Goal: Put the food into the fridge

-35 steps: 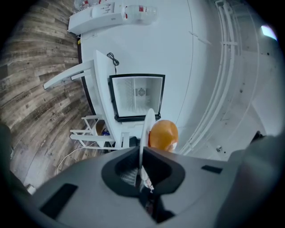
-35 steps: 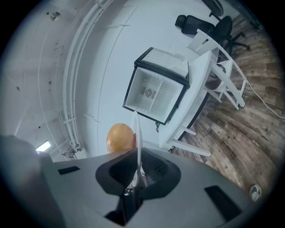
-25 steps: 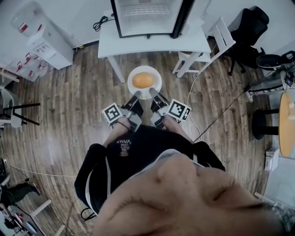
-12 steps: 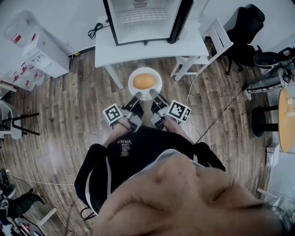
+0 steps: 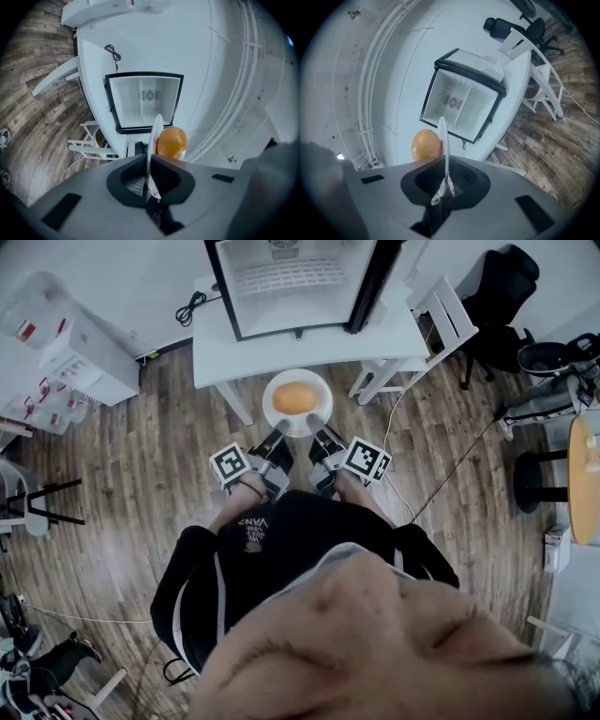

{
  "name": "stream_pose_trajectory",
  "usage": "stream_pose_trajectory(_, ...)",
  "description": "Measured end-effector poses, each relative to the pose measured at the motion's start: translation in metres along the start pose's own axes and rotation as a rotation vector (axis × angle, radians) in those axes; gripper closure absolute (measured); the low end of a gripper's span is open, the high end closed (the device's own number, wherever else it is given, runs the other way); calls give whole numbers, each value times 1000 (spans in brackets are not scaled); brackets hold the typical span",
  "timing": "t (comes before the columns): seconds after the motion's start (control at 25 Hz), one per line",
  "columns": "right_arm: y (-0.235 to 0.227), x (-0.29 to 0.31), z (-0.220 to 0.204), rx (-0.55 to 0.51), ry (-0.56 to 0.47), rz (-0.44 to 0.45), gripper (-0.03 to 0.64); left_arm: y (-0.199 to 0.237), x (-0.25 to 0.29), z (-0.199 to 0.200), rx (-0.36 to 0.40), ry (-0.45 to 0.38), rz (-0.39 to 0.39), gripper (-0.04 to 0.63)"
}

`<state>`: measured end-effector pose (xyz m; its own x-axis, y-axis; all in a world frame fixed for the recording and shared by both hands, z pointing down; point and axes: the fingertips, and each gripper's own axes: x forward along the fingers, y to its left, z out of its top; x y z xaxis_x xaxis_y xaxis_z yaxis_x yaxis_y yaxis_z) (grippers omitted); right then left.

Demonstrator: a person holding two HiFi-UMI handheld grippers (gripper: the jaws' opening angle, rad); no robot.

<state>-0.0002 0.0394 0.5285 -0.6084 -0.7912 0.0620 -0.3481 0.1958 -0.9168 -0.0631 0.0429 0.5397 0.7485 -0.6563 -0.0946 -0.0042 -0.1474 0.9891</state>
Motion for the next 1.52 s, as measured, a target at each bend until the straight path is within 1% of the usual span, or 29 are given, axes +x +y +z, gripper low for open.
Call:
stream_pose_trajectory(0.44, -1, 40, 10, 6, -42, -29, 588, 6, 14, 41, -21, 46, -11, 571)
stream_pose_trajectory(0.6, -5, 53, 14, 9, -60, -62, 588, 10, 21, 56, -25, 69, -8, 571)
stream_pose_trajectory(0.72, -4, 62, 17, 8, -82, -52, 588, 11, 25, 64, -33, 91, -11, 571)
stream_pose_trajectory(0.96, -6, 74, 21, 12, -107, -64, 588, 15, 31, 77, -29, 123, -10, 571)
stream_pose_trajectory(1.24, -10, 75, 24, 12, -119, -64, 588, 17, 35, 77, -43, 127, -15, 571)
stream_pose_trajectory(1.52, -16, 90, 43, 14, -101, -52, 588, 20, 54, 89, -38, 104, -9, 571)
